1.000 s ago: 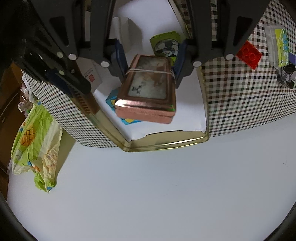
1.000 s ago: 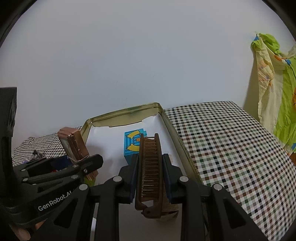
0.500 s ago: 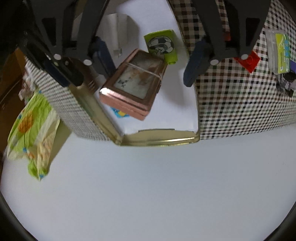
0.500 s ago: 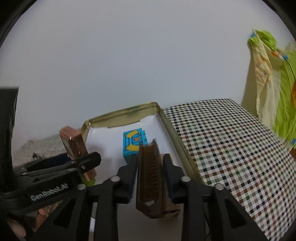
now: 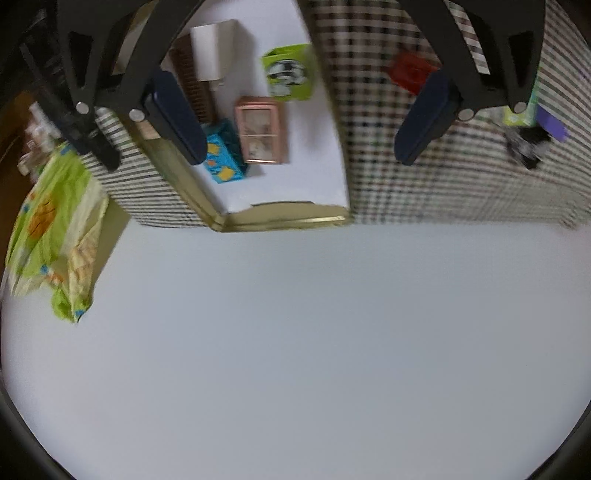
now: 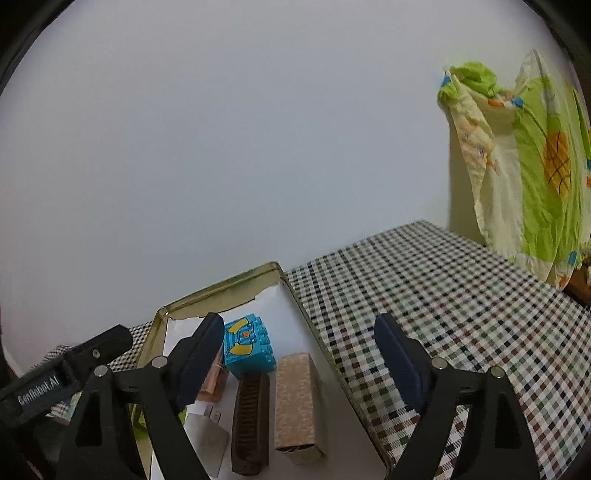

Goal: Organize rigid objects
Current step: 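Lower the frame and brush into the tray and open both grippers, then withdraw both open grippers from the tray toward the table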

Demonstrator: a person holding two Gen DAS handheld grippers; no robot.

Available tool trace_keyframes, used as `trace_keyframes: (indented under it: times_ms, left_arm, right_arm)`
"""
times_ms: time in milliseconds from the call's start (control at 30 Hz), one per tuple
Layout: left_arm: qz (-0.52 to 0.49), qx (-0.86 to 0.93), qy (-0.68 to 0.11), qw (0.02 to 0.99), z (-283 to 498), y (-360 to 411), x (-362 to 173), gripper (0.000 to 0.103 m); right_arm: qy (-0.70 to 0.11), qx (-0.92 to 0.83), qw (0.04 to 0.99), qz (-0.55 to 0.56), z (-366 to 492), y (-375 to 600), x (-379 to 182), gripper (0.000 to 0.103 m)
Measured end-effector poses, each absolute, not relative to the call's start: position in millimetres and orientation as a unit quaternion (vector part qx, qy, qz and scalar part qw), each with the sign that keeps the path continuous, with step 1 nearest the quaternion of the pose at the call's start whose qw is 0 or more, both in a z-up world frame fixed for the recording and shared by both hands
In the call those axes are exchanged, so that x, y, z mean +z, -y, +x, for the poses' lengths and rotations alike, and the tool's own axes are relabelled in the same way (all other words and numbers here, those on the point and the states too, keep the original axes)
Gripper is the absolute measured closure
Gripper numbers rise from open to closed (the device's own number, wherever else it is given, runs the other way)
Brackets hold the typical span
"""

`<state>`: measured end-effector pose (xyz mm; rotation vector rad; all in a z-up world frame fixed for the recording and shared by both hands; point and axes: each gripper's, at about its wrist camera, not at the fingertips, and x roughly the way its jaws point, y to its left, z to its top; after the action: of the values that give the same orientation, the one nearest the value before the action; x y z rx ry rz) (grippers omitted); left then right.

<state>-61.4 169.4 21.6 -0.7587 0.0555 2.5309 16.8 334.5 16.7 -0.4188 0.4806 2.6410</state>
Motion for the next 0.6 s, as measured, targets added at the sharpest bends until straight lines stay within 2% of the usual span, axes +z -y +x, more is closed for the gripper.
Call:
trace_keyframes:
  times_ms: [233, 600]
  left_arm:
    - [-0.242, 0.947, -0.049, 0.203, -54, -144, 17, 0.0]
    - [-0.21, 0.964, -0.069, 0.15, -49, -108, 2, 0.0]
  right_arm:
    - [-0.118, 0.96, 0.244, -0.071, 35, -323, 29, 0.016]
    - [-0.09, 0.956, 0.277, -0.022, 49, -318, 30, 0.014]
